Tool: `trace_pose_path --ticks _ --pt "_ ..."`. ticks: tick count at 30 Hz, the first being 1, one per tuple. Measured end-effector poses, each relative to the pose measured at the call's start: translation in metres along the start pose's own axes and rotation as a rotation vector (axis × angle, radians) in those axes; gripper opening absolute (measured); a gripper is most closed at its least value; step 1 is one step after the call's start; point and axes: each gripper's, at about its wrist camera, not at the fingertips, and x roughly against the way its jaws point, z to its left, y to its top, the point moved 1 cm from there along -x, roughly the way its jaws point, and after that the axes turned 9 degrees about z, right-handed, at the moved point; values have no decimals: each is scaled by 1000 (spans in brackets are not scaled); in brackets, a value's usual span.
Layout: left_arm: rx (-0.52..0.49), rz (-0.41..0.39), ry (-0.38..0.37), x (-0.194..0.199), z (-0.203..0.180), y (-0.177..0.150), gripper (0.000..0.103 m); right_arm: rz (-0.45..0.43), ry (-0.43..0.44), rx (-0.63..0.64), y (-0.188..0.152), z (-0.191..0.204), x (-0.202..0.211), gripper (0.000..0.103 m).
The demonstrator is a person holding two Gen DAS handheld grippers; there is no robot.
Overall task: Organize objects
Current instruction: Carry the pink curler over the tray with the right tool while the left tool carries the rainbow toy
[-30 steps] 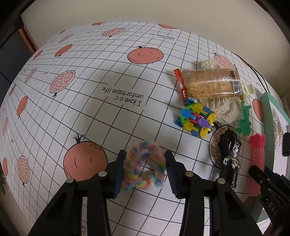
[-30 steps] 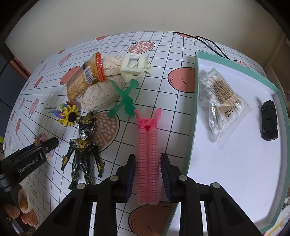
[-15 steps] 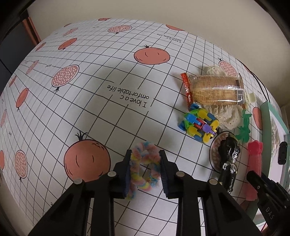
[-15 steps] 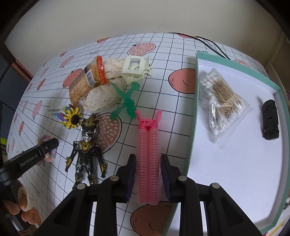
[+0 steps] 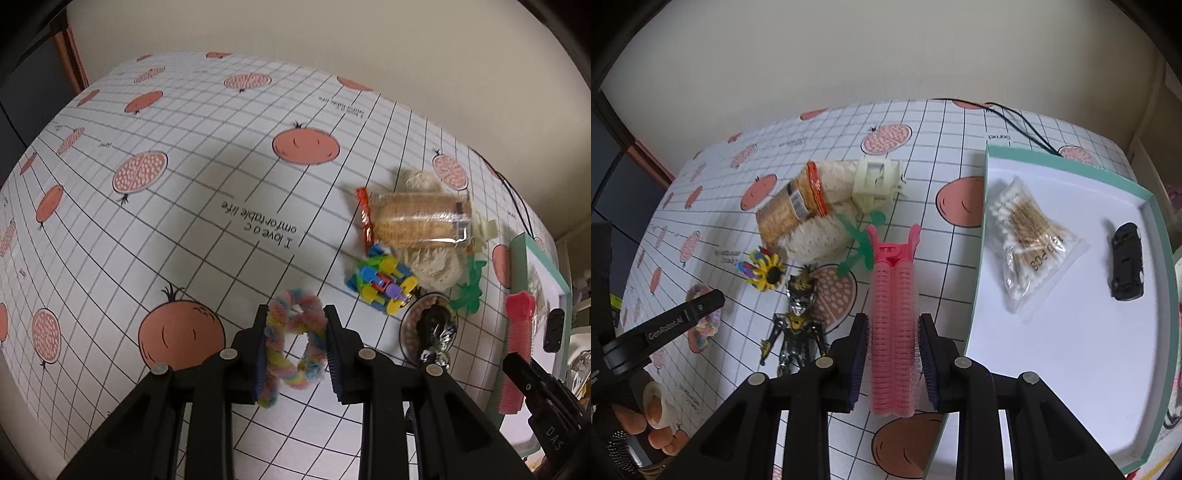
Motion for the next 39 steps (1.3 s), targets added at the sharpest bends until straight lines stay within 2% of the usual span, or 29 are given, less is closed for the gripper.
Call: trace_pose_path --ticks 9,18,24,29,32,39 --pt "-4 -53 -19 20 -11 1 29 -39 18 -17 2 -10 16 29" --pt "-56 -99 -98 41 -44 1 29 -84 27 -67 2 -39 36 29" --pt "-143 -153 -98 60 -83 -6 29 -112 23 -118 0 -69 48 29" --pt "-197 -177 -149 73 -114 -14 29 -138 13 -164 -3 -93 59 29" --pt "-257 -200 -147 77 -136 -21 29 -155 7 -185 -4 -106 67 29" --pt "-330 -153 -213 69 -174 -36 29 -175 -5 -217 -8 -128 76 29"
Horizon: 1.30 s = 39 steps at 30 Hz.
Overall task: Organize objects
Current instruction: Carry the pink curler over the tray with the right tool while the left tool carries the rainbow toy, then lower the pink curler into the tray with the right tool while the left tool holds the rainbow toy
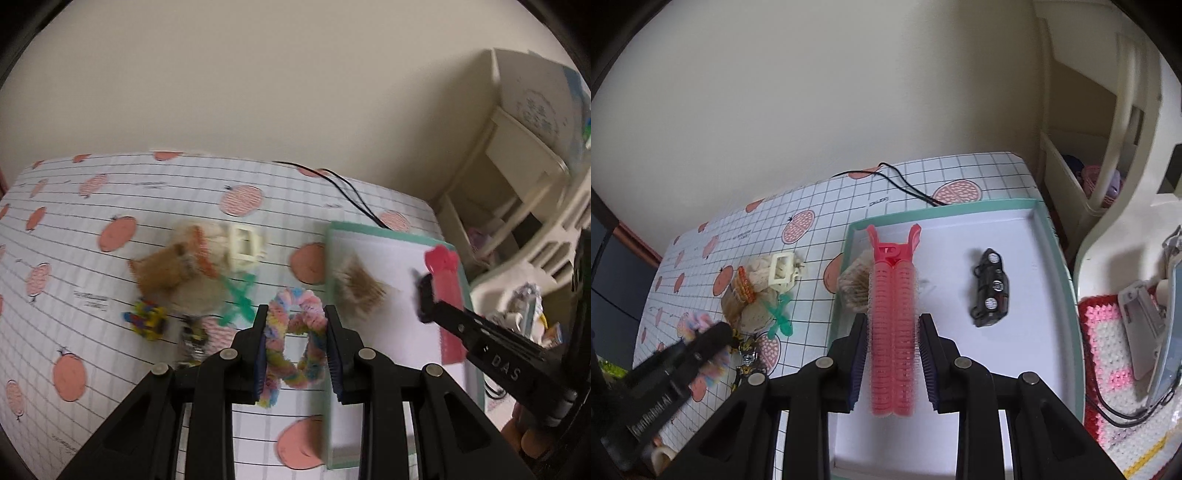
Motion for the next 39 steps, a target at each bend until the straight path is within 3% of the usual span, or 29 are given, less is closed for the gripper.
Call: trace_pose_path --ticks 5,12,39 --pt "-4 40 -98 -11 -17 -5 29 -10 -13 -5 1 -10 4 29" --pt "-53 80 -138 -26 -40 -17 29 24 -35 -12 -2 -17 -8 29" --pt "-144 188 -90 -82 -68 -39 30 153 -102 -12 -17 -32 -56 29"
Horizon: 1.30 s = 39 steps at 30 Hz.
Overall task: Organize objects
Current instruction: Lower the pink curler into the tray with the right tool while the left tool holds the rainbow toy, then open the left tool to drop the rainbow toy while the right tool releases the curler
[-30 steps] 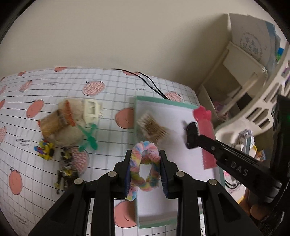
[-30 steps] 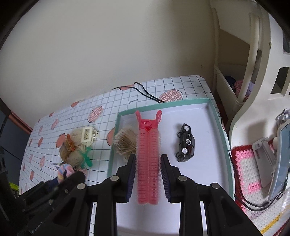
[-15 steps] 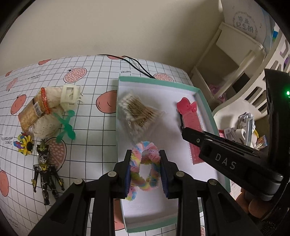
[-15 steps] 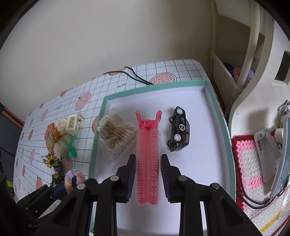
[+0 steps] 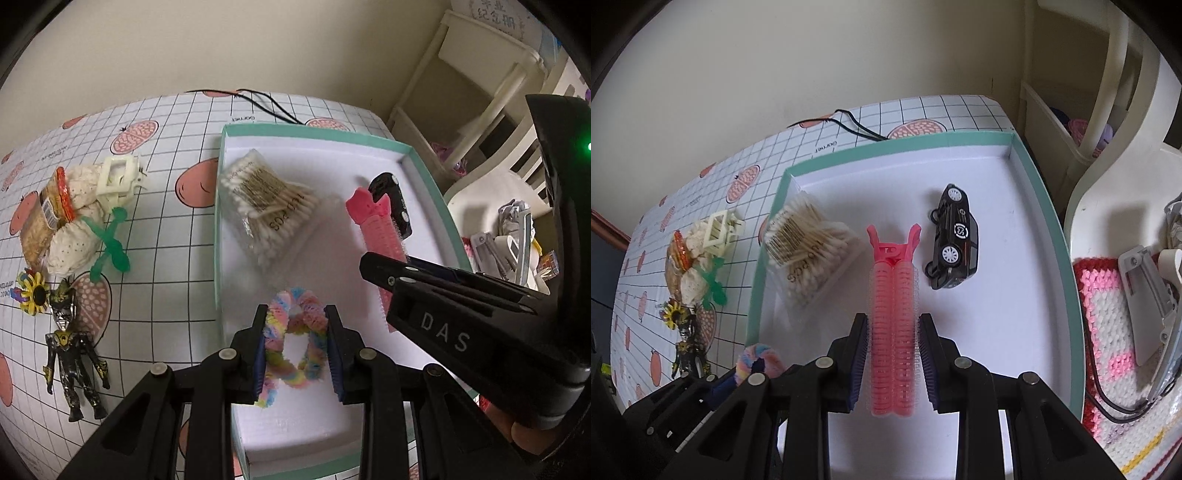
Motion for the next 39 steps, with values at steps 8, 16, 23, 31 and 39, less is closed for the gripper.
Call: trace_pose_path --ticks 8,16,23,31,39 --pt "7 7 -6 -1 2 2 30 2 2 -2 0 -1 0 29" --pt "3 4 -4 -1 2 3 37 11 -1 -3 1 -1 0 29" --pt "14 7 -15 0 4 4 38 3 0 -2 1 0 2 30" --pt "17 -13 -20 7 5 6 38 -1 -2 -3 1 0 4 30" --pt "48 -26 -17 10 14 4 38 -11 0 -8 2 0 6 35"
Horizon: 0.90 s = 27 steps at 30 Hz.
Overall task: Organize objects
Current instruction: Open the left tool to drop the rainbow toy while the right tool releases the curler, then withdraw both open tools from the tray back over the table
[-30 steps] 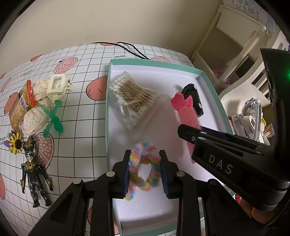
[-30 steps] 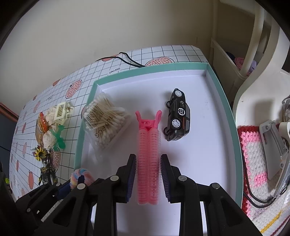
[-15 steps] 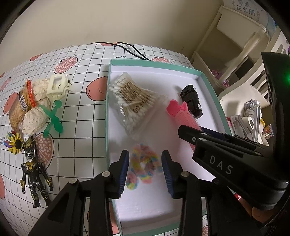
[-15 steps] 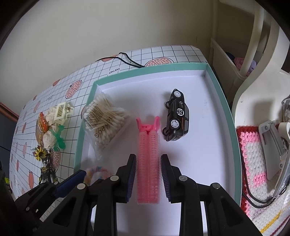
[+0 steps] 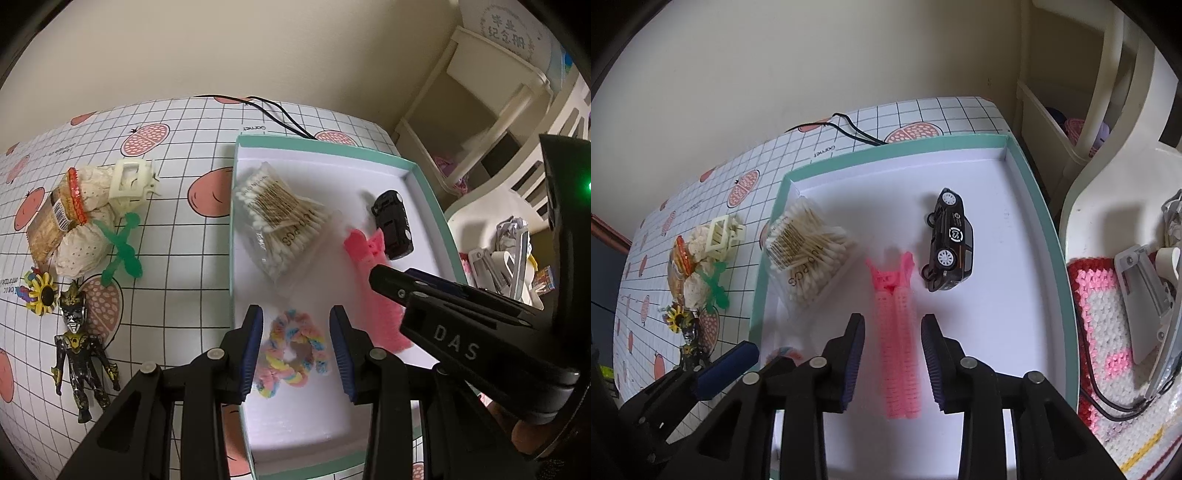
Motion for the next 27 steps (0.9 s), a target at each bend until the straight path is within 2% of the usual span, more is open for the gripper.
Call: trace_pose_path --ticks 10,12,14,16,22,24,27 --pt "19 -16 16 3 4 2 39 -11 -2 4 -5 -1 1 35" --pt "27 -21 20 5 6 2 46 -14 -9 3 -5 -2 2 35" --pt "32 -30 31 7 8 3 49 -23 -13 0 -5 -3 3 40" --pt "34 -34 38 8 10 4 49 -29 -11 -3 -5 -4 4 51" --pt "54 -49 68 12 19 6 51 -39 -12 -22 -4 -9 6 64" --pt "62 -51 88 13 22 6 57 -39 -10 -25 -3 -10 6 67" --pt "83 -53 97 13 29 7 59 -43 -4 -29 -3 -11 5 73"
